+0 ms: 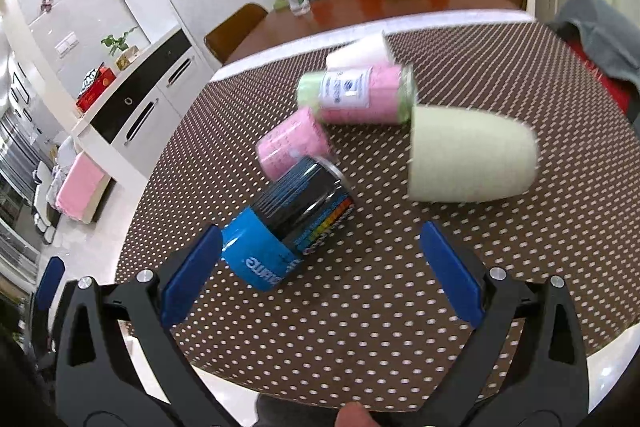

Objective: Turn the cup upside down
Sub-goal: 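Reach the right tool to the lying can and grasp its middle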

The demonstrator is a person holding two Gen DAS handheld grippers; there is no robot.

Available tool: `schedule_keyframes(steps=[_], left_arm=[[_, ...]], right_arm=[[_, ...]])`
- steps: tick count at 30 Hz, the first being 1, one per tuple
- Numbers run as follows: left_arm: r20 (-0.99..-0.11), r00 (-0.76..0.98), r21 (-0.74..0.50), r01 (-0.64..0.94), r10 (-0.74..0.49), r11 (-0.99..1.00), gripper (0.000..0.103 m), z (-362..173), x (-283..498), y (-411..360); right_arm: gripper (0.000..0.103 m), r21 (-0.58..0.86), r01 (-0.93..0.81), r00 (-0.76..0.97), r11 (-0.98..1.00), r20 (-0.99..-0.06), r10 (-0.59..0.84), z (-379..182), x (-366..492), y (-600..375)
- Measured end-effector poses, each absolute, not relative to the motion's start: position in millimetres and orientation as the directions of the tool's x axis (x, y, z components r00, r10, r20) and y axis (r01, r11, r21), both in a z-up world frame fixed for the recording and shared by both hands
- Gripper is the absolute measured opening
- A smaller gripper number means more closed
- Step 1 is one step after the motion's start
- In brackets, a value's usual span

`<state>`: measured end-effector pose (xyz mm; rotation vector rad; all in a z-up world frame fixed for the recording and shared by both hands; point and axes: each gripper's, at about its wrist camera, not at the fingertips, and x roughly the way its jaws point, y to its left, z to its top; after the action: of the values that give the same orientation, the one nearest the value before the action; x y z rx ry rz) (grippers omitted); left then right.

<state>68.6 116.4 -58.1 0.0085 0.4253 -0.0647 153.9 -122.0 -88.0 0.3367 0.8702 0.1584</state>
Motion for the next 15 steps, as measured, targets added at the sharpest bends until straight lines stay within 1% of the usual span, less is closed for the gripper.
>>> schedule_keyframes(steps=[7, 9, 15], left_arm=[[-0.416, 0.907, -0.006, 0.061, -0.058, 0.998, 0.096, -66, 74, 126], [-0.421, 0.906, -0.01, 0.057, -0.056, 0.998, 0.096, -69, 77, 128], [-0.432, 0.9, -0.022, 0.047, -0.052, 0.999, 0.096, -76, 85, 136]], right_arm=[[0.097, 0.411, 0.044, 0.542, 0.91, -0.775, 0.324, -103, 181, -110], [0.093, 0.429, 0.063, 0.521, 0.901, -0.784, 0.337, -106, 187, -109], [0.086, 0.49, 0.146, 0.456, 0.86, -0.805, 0.381, -120, 205, -110]])
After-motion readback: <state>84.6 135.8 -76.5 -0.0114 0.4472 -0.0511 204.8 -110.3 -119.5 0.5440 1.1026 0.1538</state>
